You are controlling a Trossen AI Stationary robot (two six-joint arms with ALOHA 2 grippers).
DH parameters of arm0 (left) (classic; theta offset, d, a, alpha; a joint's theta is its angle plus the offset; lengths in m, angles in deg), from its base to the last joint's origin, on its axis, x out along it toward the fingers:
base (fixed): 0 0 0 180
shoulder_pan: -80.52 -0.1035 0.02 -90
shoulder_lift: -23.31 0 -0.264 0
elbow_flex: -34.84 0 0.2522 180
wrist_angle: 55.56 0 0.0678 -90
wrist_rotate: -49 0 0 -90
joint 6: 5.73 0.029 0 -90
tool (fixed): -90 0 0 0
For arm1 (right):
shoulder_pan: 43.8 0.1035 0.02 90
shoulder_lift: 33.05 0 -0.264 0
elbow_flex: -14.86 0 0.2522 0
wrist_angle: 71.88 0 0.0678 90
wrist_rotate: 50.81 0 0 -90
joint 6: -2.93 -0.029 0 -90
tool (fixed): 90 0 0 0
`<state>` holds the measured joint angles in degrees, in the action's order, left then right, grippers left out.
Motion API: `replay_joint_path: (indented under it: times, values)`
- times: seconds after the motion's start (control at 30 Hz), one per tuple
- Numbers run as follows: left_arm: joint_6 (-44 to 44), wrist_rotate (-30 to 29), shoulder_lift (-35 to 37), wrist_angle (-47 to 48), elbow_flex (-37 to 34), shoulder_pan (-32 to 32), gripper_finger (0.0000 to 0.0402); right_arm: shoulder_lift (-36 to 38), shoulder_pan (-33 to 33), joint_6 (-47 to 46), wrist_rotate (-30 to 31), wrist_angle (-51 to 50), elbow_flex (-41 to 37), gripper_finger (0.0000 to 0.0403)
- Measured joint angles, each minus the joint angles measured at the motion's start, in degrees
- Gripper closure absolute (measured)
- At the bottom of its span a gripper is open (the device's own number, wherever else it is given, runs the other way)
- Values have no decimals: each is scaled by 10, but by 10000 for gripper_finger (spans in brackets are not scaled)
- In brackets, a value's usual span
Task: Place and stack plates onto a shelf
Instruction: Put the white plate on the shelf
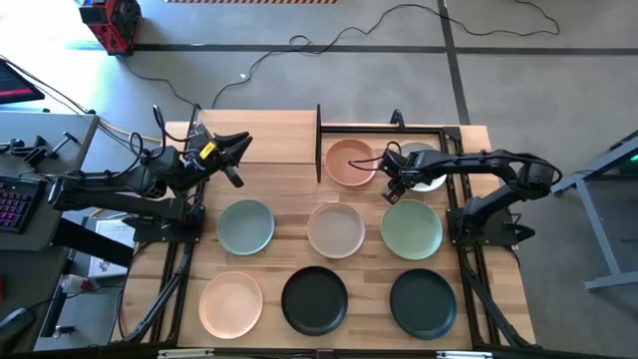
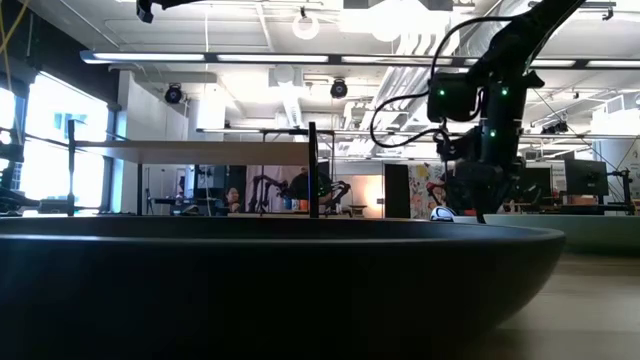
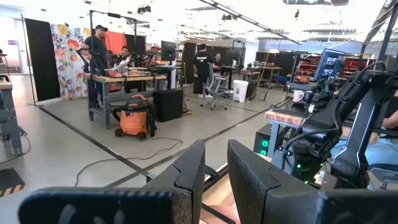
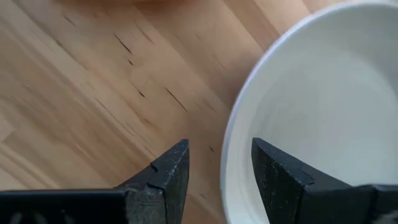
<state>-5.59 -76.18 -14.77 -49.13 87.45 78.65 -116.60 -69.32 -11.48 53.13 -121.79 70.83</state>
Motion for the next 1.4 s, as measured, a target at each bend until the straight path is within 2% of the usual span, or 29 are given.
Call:
replay_joint_path:
  times: [0.63,0.73,0.97,1.4]
  values:
    - [-1,0,0,0,0,0,342,-53,-3,-3,5,14,0,253]
    - [-1,0,0,0,0,0,342,-53,-3,-7,6,14,0,278]
    - [-1,0,0,0,0,0,342,-52,-4,-20,15,8,1,389]
    - [0,0,0,0,0,0,342,-25,4,-48,5,-33,11,401]
